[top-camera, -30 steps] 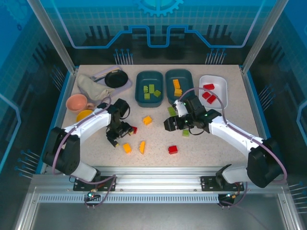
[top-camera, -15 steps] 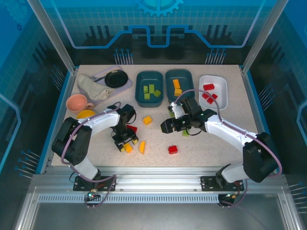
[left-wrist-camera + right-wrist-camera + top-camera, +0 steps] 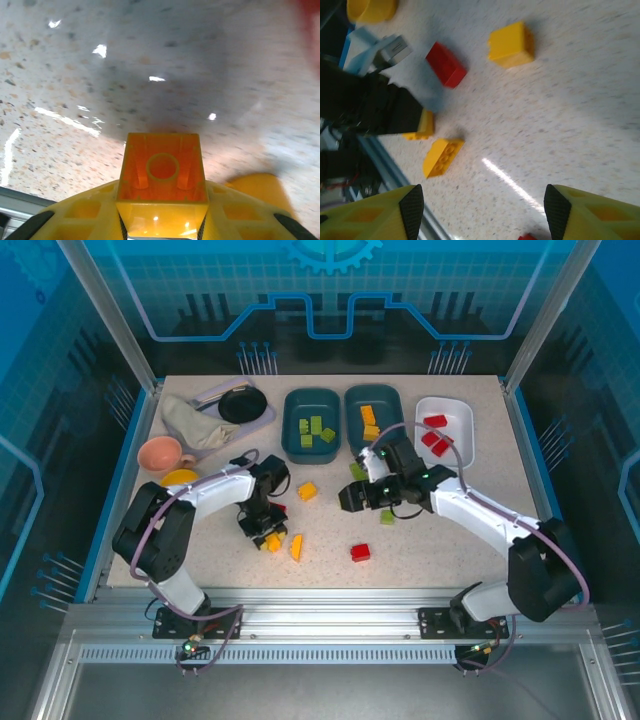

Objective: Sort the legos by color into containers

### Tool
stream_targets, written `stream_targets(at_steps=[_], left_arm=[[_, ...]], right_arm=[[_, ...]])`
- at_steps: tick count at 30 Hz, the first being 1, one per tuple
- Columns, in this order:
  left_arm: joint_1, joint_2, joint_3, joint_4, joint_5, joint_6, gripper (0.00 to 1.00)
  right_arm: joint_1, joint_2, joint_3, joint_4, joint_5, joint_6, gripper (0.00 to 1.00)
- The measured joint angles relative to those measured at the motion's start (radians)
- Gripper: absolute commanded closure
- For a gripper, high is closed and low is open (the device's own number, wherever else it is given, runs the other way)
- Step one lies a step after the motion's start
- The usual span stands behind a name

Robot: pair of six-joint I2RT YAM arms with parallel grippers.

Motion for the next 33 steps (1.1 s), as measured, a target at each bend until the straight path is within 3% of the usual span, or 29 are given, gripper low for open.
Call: stream_targets(at_steps=[5, 8, 25, 29, 33], left_arm=[[-0.042, 0.004, 0.234, 0.011, -0.038, 0.004, 0.71], [-0.048, 0.045, 0.376, 0.038, -0.043, 0.013, 0.71], [-0.066, 0.698, 1.278, 0.115, -0.040, 0.152, 0.71], [-0.084, 0.787, 1.382, 0.126, -0.034, 0.160, 0.69], [-0.095, 0.837, 1.391, 0.145, -0.019, 0.160, 0.59]], right_arm=[[-0.230, -0.173, -0.024, 0.048, 0.098, 0.113, 0.32], [-0.306, -0.225, -0.026, 0.085, 0.159, 0.165, 0.32], [-0.337, -0.059, 0.097, 0.056, 0.232, 0.289, 0.33], [-0.337, -0.059, 0.097, 0.041, 0.232, 0.289, 0.33], [-0.337, -0.059, 0.097, 0.032, 0.232, 0.288, 0.33]])
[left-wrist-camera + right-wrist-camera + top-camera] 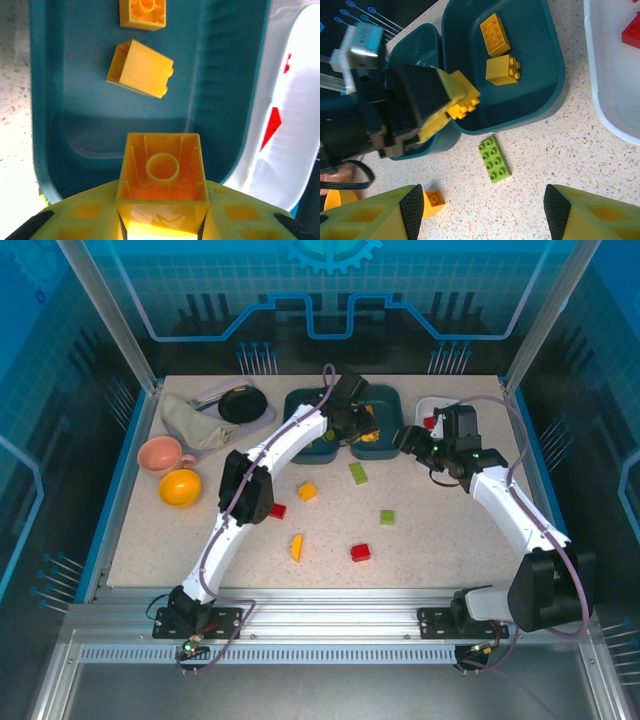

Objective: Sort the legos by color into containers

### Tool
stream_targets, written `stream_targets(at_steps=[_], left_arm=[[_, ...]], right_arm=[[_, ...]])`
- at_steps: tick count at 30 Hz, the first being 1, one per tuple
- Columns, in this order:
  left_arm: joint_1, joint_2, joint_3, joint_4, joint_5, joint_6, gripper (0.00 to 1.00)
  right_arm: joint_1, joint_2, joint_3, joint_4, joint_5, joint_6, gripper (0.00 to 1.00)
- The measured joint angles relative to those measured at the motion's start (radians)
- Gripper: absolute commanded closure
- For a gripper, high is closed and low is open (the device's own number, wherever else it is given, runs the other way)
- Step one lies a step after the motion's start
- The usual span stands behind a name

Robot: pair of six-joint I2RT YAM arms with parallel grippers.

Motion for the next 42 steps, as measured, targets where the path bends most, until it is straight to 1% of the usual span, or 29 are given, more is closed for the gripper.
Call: stream_targets(at_steps=[3, 7, 14, 17, 19, 22, 24, 27, 30, 32, 33, 36, 37, 39, 42], left_arm=[[-0.002, 0.030, 0.002, 0.018, 0.011, 0.002, 0.48], [-0.002, 0.042, 0.038, 0.029, 0.026, 0.002, 0.38], [-0.002, 0.030, 0.051, 0.040, 0.026, -0.003, 0.35], [-0.002, -0.023, 0.024, 0.022, 0.017, -0.004, 0.35], [0.003, -0.114, -0.071, 0.024, 0.007, -0.010, 0.34], [0.020, -0.344, -0.338, 0.062, -0.007, -0.031, 0.34], [0.050, -0.527, -0.550, 0.101, -0.014, -0.053, 0.34], [0.102, -0.747, -0.810, 0.141, -0.032, -0.068, 0.33], [0.137, -0.906, -1.026, 0.153, -0.059, -0.075, 0.32], [0.137, -0.975, -1.140, 0.150, -0.066, -0.075, 0.31], [0.134, -1.003, -1.195, 0.146, -0.069, -0.074, 0.31], [0.129, -1.057, -1.316, 0.143, -0.068, -0.070, 0.31], [0.129, -1.071, -1.344, 0.146, -0.068, -0.066, 0.31], [0.129, -1.110, -1.402, 0.147, -0.059, -0.044, 0.31], [0.128, -1.156, -1.444, 0.146, -0.048, -0.013, 0.31]], right_arm=[[0.000, 0.000, 0.000, -0.001, 0.000, 0.000, 0.33], [0.000, 0.000, 0.000, -0.002, 0.000, -0.006, 0.33], [0.007, 0.001, 0.003, -0.040, 0.012, -0.053, 0.33], [0.043, 0.006, 0.027, -0.089, 0.045, -0.107, 0.34], [0.092, 0.015, 0.055, -0.125, 0.072, -0.151, 0.34], [0.196, 0.042, 0.101, -0.171, 0.106, -0.225, 0.34], [0.279, 0.066, 0.122, -0.207, 0.127, -0.282, 0.33], [0.389, 0.097, 0.132, -0.276, 0.157, -0.354, 0.30], [0.467, 0.137, 0.149, -0.377, 0.169, -0.402, 0.29], [0.500, 0.173, 0.161, -0.446, 0.172, -0.415, 0.28], [0.512, 0.193, 0.163, -0.483, 0.170, -0.417, 0.26], [0.546, 0.254, 0.162, -0.583, 0.151, -0.417, 0.23], [0.554, 0.268, 0.157, -0.601, 0.141, -0.415, 0.18], [0.575, 0.294, 0.137, -0.630, 0.109, -0.402, 0.17], [0.601, 0.326, 0.115, -0.647, 0.074, -0.385, 0.16]])
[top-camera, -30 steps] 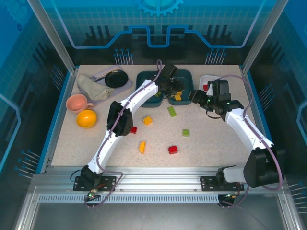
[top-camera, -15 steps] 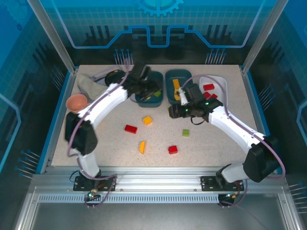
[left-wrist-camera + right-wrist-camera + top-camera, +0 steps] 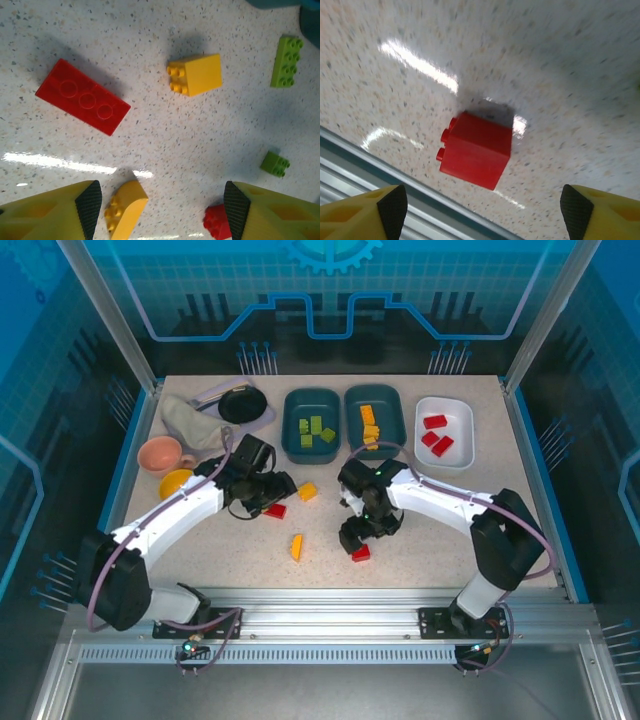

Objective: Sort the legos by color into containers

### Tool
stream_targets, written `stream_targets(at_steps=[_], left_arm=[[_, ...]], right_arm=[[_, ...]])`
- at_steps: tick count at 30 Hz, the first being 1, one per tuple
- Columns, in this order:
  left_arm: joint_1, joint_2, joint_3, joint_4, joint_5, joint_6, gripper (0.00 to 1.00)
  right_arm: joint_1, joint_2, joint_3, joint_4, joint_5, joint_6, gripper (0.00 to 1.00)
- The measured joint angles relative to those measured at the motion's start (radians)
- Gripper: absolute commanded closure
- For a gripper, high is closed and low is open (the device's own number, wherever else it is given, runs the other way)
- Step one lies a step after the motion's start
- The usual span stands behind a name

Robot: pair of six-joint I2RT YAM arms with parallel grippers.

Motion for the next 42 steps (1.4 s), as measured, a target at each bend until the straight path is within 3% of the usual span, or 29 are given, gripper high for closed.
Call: stream_targets(at_steps=[13, 22, 27, 31, 35, 42], left_arm=[[-0.032, -0.054, -0.060, 0.013, 0.040, 0.042, 0.31], [-0.067, -0.048, -0.060, 0.055, 0.048, 0.044, 0.31], [-0.080, -0.047, -0.060, 0.080, 0.055, 0.044, 0.32], [-0.097, -0.028, -0.049, 0.102, 0.060, 0.044, 0.32], [-0.119, 0.024, 0.025, 0.113, 0.060, 0.044, 0.32], [-0.149, 0.154, 0.220, 0.160, 0.060, 0.043, 0.32]], right_arm=[[0.036, 0.114, -0.039, 0.057, -0.048, 0.135, 0.24], [0.037, 0.159, -0.039, 0.093, -0.014, 0.196, 0.59], [0.037, 0.140, -0.039, 0.093, 0.040, 0.203, 0.68], [0.026, 0.076, -0.034, 0.082, 0.091, 0.202, 0.69], [-0.057, -0.019, 0.014, 0.060, 0.126, 0.194, 0.70], [-0.382, -0.111, 0.143, 0.058, 0.192, 0.141, 0.71]])
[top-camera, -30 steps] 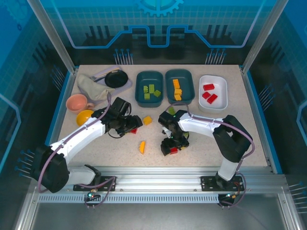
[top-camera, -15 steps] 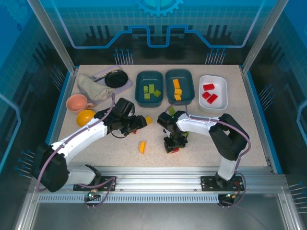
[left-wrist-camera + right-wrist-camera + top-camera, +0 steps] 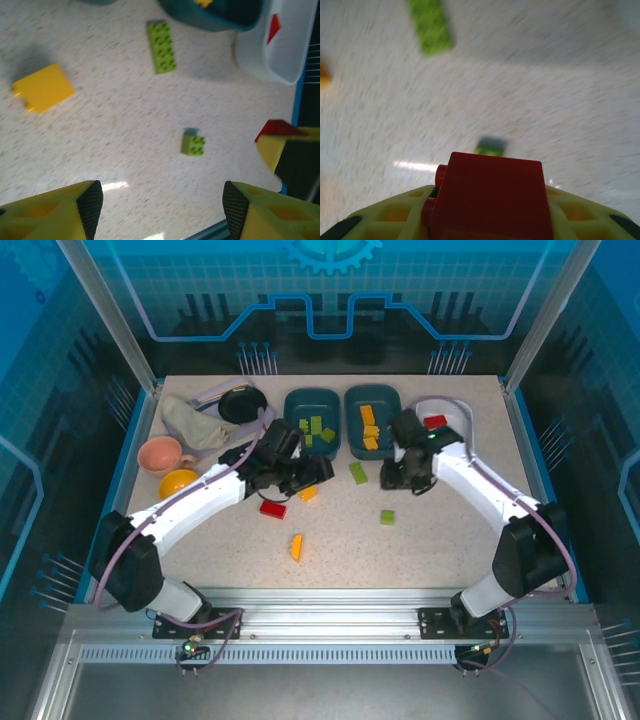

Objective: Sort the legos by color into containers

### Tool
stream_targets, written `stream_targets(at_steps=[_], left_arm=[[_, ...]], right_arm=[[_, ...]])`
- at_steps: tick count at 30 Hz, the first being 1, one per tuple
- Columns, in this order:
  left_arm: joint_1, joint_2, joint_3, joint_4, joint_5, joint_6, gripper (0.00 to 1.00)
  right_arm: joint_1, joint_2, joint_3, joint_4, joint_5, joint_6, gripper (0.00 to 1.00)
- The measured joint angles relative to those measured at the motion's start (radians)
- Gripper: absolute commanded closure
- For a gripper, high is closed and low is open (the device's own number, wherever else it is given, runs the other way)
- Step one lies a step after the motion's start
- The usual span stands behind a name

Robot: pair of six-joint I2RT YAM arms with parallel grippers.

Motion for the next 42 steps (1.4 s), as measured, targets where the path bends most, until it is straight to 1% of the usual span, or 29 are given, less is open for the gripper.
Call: stream_targets(at_steps=[3, 6, 9, 13, 19, 22, 27, 29, 31, 34, 37, 40, 42], left_arm=[[-0.012, 0.060, 0.077, 0.014, 0.000, 0.000, 0.32], [-0.026, 0.113, 0.139, 0.022, 0.004, 0.000, 0.32], [-0.039, 0.152, 0.179, 0.025, 0.007, 0.000, 0.32], [-0.051, 0.192, 0.212, 0.024, 0.008, 0.000, 0.32], [-0.056, 0.205, 0.229, 0.024, 0.010, 0.000, 0.32], [-0.056, 0.206, 0.230, 0.019, 0.010, 0.000, 0.32], [-0.056, 0.207, 0.230, -0.006, 0.006, 0.000, 0.32], [-0.057, 0.207, 0.230, -0.015, 0.005, 0.000, 0.32], [-0.057, 0.209, 0.234, -0.029, 0.004, 0.001, 0.32], [-0.058, 0.227, 0.261, -0.048, 0.005, 0.000, 0.31], [-0.059, 0.278, 0.318, -0.077, 0.006, 0.000, 0.31], [-0.060, 0.356, 0.391, -0.121, 0.007, -0.008, 0.32], [-0.061, 0.416, 0.439, -0.155, 0.006, -0.010, 0.32]], right_arm=[[-0.138, 0.017, 0.039, -0.002, 0.021, -0.020, 0.71], [-0.254, 0.077, 0.099, -0.001, 0.039, -0.035, 0.71], [-0.334, 0.167, 0.163, -0.003, 0.048, -0.043, 0.70], [-0.389, 0.306, 0.250, -0.006, 0.056, -0.053, 0.70], [-0.405, 0.487, 0.372, -0.032, 0.091, -0.061, 0.65], [-0.407, 0.547, 0.422, -0.051, 0.101, -0.060, 0.60], [-0.407, 0.583, 0.443, -0.074, 0.111, -0.053, 0.40], [-0.407, 0.585, 0.445, -0.079, 0.112, -0.052, 0.35], [-0.406, 0.585, 0.456, -0.086, 0.112, -0.056, 0.32], [-0.403, 0.578, 0.479, -0.088, 0.111, -0.062, 0.30], [-0.389, 0.536, 0.482, -0.089, 0.107, -0.064, 0.30], [-0.352, 0.434, 0.447, -0.055, 0.099, -0.069, 0.31], [-0.312, 0.329, 0.384, -0.018, 0.092, -0.072, 0.31]])
